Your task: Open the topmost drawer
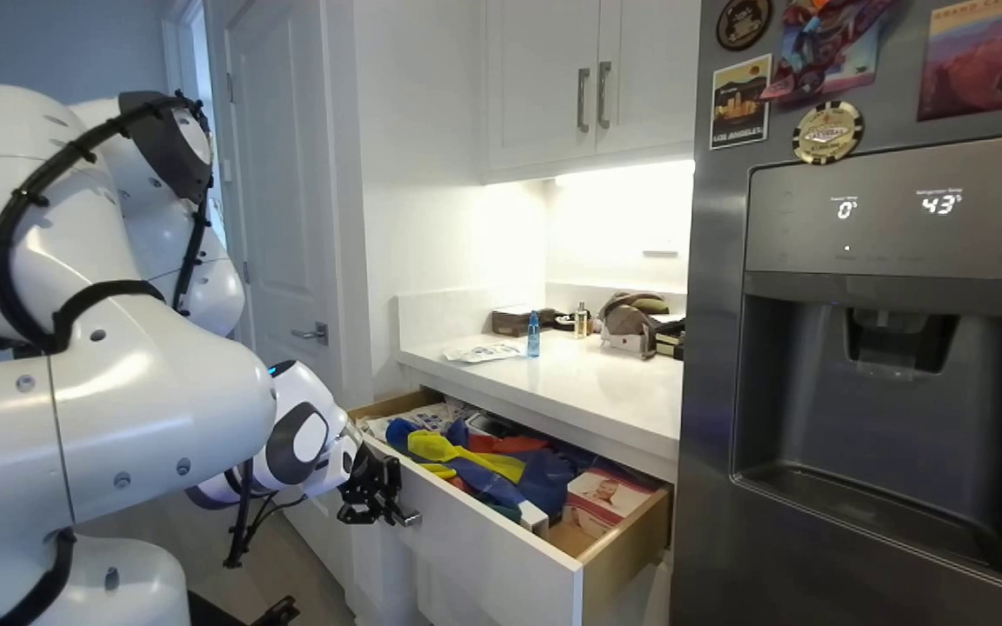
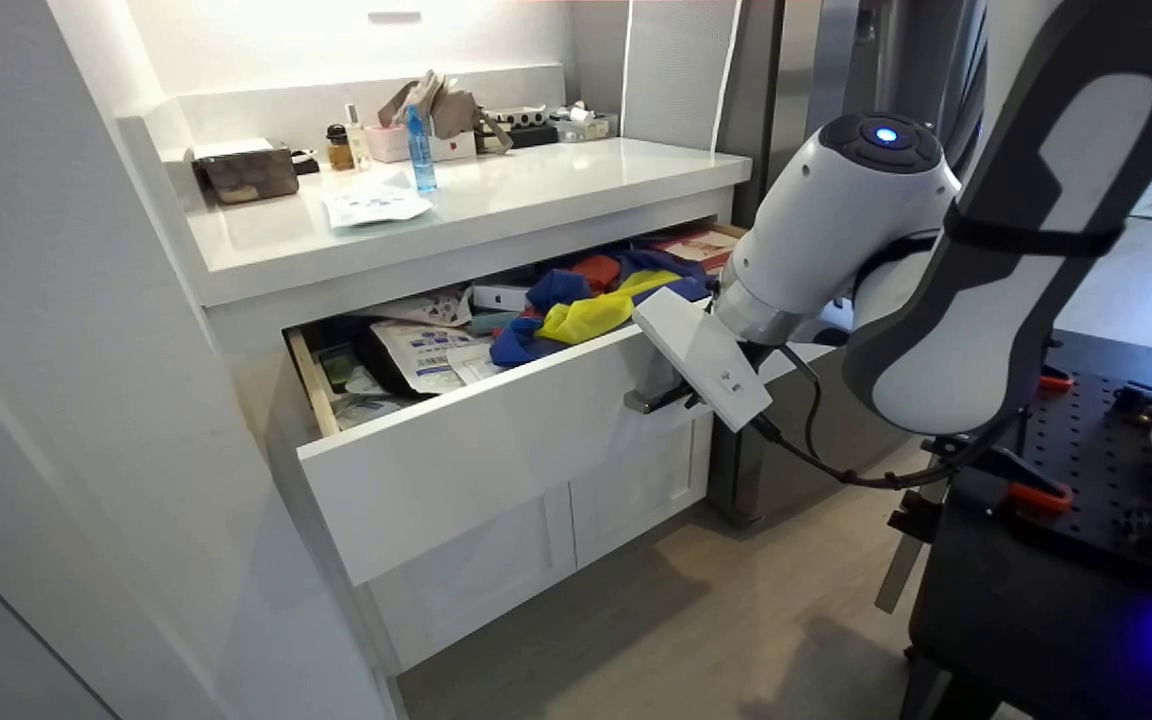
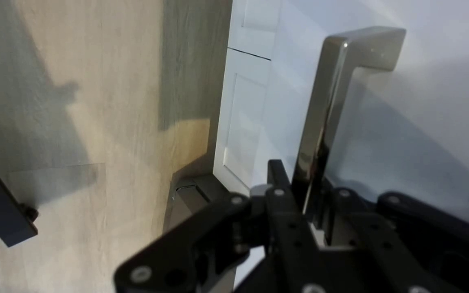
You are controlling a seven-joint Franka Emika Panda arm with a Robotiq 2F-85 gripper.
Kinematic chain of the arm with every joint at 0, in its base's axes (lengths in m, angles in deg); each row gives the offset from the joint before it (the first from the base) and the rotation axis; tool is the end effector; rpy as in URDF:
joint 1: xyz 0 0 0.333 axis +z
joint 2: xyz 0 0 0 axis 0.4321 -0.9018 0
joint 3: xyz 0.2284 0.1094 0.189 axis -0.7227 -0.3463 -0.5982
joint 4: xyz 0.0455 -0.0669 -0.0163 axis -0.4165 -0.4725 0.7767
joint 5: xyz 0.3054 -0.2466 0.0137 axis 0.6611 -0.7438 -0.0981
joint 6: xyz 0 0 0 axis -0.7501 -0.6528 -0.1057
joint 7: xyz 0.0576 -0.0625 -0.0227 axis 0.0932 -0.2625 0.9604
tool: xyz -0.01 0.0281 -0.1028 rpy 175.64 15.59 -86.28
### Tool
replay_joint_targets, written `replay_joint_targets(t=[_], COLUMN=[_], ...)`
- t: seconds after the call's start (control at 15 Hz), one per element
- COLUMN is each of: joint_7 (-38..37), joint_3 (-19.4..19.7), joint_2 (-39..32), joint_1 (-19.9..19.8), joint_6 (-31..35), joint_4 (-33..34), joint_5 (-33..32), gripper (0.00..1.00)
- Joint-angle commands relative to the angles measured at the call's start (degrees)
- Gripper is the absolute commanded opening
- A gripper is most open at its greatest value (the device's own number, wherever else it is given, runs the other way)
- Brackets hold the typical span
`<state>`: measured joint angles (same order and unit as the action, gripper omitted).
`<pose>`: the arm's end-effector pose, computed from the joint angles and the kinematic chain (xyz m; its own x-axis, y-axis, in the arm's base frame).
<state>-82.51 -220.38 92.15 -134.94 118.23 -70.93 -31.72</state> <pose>0.3846 0.1563 0.1160 -0.2278 -0.9659 0.1235 -0.8492 0.1350 -0.5106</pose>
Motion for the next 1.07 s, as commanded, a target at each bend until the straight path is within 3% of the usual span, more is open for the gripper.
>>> replay_joint_targets(t=[0.0, 0.13, 0.47, 0.53, 0.6, 0.87, 1.0], joint_7=[3.9, 3.6, 3.6, 3.7, 3.7, 4.0, 6.5], joint_3=[4.2, 6.4, 8.2, 8.1, 8.0, 8.3, 13.5], joint_2=[-6.4, -4.3, -2.9, -3.3, -3.5, -3.9, -5.0], joint_1=[0.3, 3.1, 5.4, 5.0, 4.8, 5.2, 8.8], joint_6=[-5.7, -7.0, -8.6, -8.6, -8.6, -8.8, -14.3], joint_4=[-0.3, 0.0, 0.6, 0.6, 0.6, 0.3, 1.1], joint_5=[-8.9, -7.2, -5.3, -5.5, -5.7, -5.8, -8.4], gripper=[0.04, 0.04, 0.04, 0.40, 0.41, 0.69, 0.83])
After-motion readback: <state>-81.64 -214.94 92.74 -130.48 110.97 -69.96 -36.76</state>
